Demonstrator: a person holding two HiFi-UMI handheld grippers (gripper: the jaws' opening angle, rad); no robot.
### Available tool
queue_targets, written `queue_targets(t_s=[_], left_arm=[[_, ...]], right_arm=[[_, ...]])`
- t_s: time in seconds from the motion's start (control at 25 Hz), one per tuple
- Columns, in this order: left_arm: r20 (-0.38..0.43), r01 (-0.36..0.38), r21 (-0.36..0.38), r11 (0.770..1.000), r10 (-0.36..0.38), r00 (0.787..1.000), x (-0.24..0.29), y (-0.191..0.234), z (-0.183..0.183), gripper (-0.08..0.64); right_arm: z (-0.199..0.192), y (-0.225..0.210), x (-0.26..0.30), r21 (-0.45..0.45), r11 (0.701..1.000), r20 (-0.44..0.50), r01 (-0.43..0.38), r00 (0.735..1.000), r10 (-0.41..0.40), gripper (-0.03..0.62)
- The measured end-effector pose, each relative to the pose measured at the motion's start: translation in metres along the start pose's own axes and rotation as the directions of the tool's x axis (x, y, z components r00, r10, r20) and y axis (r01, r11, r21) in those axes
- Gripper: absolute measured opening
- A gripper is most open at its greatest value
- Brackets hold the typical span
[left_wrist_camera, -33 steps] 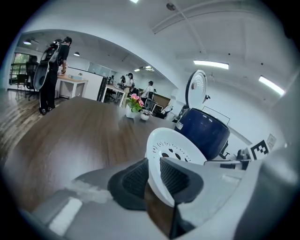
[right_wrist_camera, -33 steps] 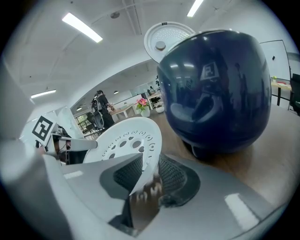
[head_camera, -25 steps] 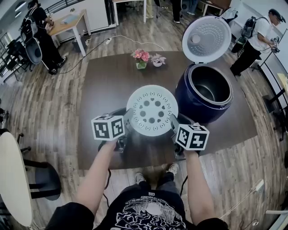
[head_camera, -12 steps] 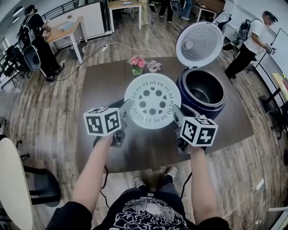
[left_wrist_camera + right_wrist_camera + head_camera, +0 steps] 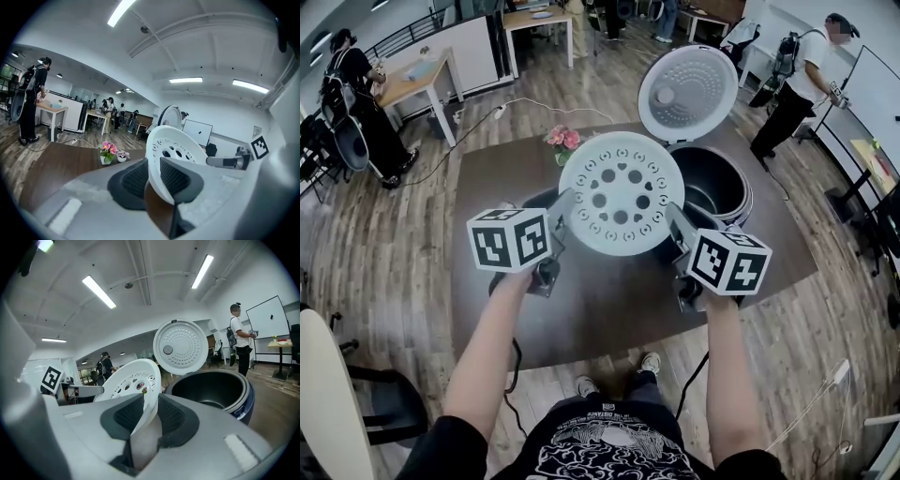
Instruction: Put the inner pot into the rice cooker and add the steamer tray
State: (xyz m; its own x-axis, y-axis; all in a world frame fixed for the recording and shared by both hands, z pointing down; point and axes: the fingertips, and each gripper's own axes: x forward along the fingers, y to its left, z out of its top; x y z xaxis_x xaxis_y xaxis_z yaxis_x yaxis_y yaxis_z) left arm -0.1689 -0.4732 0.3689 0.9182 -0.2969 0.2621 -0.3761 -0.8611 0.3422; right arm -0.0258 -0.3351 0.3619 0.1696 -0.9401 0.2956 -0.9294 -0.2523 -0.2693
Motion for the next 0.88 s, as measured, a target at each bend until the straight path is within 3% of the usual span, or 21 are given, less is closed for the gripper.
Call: queue_targets(t_s=[0.2, 0.52, 0.88], left_arm=[[0.014, 0.027, 0.020, 0.999, -0.027, 1.000, 0.013, -0.013, 0.017, 0.086], [0.015, 0.053, 0.047, 0.997, -0.054, 0.998, 0.084, -0.092, 0.040, 0.086], [0.011, 0.080, 0.063, 0.995, -0.081, 0.997, 0.125, -0.120, 0.051, 0.086]], right_arm=[[0.018, -0.012, -0.004, 0.017, 1.000, 0.030, 0.011, 0.999, -0.011, 0.091], [0.067, -0.100, -0.034, 0.037, 0.999, 0.056, 0.035, 0.998, -0.037, 0.086], [0.083, -0.146, -0.039, 0.056, 0.996, 0.069, 0.069, 0.995, -0.073, 0.086]])
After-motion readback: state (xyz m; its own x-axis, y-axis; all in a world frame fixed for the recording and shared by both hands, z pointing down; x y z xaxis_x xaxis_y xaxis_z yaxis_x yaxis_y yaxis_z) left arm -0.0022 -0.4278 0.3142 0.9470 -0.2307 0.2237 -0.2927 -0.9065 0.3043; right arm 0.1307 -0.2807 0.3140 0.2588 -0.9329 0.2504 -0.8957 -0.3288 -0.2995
